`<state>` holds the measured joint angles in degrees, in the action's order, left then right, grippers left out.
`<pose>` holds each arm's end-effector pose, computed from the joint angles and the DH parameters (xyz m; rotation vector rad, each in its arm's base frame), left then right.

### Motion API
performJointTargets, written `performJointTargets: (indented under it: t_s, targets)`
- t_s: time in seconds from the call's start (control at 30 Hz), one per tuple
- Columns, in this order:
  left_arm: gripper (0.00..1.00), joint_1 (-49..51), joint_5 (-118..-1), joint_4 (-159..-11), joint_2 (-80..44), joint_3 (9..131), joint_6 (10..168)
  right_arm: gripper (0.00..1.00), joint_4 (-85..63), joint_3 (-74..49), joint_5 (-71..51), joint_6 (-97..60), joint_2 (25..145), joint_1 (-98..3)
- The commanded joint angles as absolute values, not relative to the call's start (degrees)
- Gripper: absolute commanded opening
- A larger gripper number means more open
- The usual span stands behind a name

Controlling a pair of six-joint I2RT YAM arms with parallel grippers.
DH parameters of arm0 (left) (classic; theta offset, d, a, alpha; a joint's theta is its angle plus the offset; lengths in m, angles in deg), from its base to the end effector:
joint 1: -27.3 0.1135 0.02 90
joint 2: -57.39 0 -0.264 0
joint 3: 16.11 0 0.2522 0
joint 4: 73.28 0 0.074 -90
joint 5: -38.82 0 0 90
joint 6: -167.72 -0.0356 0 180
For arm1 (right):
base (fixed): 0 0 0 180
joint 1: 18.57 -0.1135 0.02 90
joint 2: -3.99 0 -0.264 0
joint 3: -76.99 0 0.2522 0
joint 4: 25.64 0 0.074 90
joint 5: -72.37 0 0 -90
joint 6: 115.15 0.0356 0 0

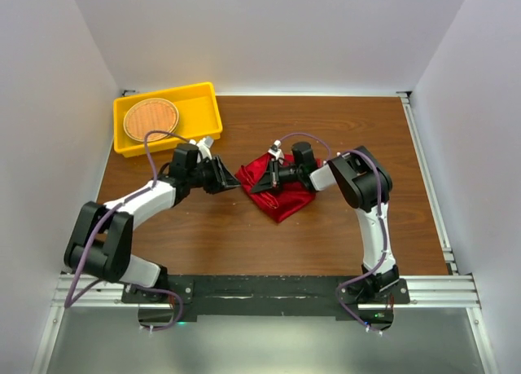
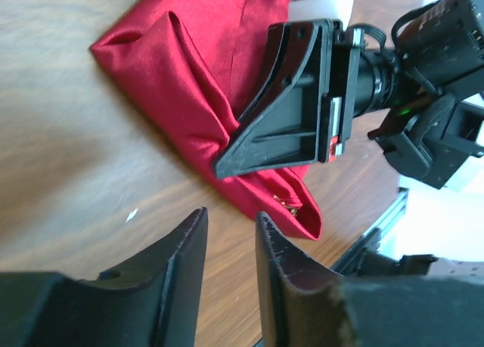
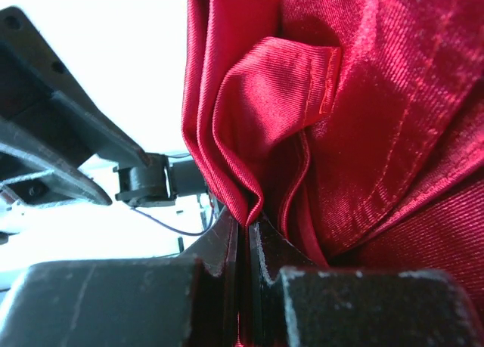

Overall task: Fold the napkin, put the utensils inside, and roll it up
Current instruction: Roll the napkin with the utensil

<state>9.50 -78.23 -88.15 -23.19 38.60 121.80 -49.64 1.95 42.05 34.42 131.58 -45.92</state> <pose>0.2653 -0.1022 0.1949 -0.2904 2.4184 -1.0702 0.3547 0.2180 0.0785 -0.1153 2.4299 1.9000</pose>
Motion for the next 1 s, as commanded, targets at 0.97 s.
performJointTargets:
  t_s: [0.97]
  targets:
    - [0.00, 6.4, -88.5, -27.4, -58.7, 41.2, 142.8, 0.00, -22.3, 0.8, 33.6, 12.6, 130.9, -41.9]
